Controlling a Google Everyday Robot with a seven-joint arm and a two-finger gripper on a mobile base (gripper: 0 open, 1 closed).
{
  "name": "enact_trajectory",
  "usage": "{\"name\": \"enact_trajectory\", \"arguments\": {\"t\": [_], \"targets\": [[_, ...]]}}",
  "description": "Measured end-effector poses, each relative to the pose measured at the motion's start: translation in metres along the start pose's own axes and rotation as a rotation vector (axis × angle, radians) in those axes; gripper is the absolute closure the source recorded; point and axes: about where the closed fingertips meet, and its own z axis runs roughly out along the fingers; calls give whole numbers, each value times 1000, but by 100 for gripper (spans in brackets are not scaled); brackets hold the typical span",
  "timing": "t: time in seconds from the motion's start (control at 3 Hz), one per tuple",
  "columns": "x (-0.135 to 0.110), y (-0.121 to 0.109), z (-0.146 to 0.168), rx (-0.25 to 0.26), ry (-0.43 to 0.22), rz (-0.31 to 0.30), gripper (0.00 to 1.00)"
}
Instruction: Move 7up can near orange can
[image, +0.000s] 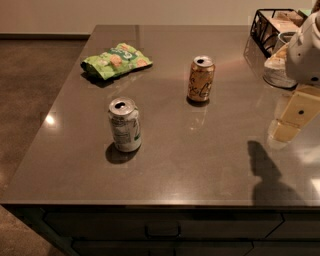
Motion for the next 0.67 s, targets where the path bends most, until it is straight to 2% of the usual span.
{"name": "enact_trajectory", "arguments": {"t": [0.33, 0.67], "targets": [[0, 0, 0, 2, -1, 0, 0], [-19, 4, 10, -13, -79, 6, 0]]}}
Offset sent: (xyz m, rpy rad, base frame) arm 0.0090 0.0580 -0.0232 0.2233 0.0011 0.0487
